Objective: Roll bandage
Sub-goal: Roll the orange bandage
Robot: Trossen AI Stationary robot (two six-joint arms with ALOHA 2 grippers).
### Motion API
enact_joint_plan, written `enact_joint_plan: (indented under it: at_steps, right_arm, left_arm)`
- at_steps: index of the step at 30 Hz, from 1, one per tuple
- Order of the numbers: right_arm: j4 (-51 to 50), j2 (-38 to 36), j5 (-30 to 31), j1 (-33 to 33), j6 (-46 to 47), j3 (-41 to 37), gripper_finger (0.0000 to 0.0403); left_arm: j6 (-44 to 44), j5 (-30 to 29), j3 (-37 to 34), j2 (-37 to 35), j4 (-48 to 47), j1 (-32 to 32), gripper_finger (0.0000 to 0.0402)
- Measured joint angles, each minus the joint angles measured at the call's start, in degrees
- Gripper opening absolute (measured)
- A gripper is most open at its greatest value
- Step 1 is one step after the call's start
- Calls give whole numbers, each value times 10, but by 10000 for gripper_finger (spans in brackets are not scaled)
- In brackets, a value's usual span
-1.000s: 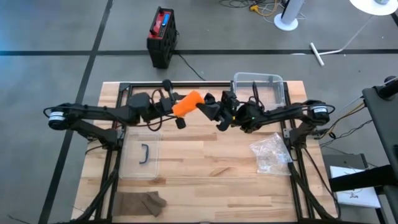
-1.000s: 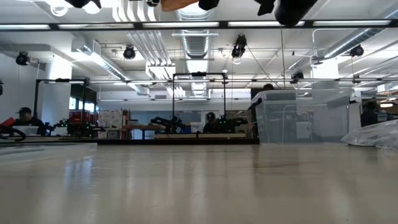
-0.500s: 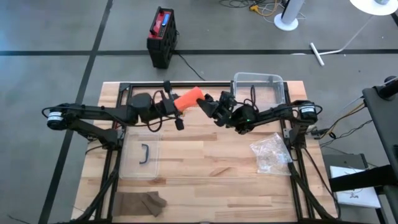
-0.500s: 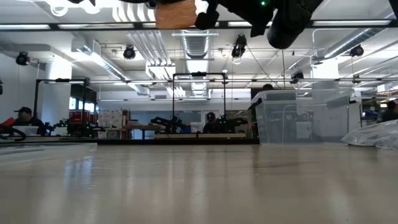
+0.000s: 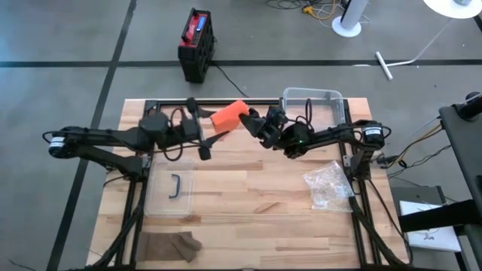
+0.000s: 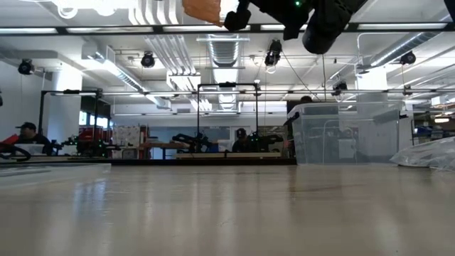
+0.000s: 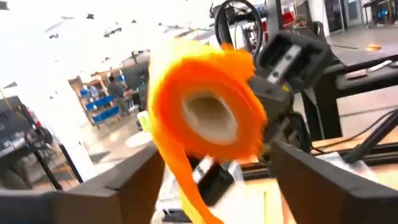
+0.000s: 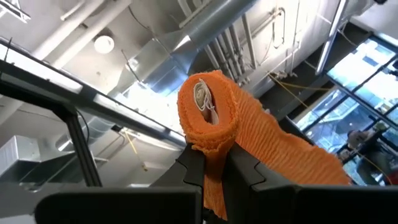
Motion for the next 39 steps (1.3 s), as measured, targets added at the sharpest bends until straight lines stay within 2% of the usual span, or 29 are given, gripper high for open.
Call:
enact_joint_plan:
  at_steps: [4,9,15,21,34,39]
  right_arm:
    - [1,0,3,0,-14,19,18]
    - [0,0,6,-1,-38,29,18]
    - [1,-1,20,-16,-38,33,18]
    - [2,-1,17,-31,-32,33,17]
    - [0,-2,-35,-41,82,32,17]
    - [0,-2,-40,-41,108,32,17]
  left_arm:
    - [-13,0,0,-10,-3,0,320]
    - [-15,0,27,-17,-1,0,325]
    - [-6,-1,55,-12,-6,0,301]
    - [-35,-7,65,-12,-8,0,279]
    - [27,-93,65,-15,-59,0,239]
    - [47,-121,65,-9,-54,1,203]
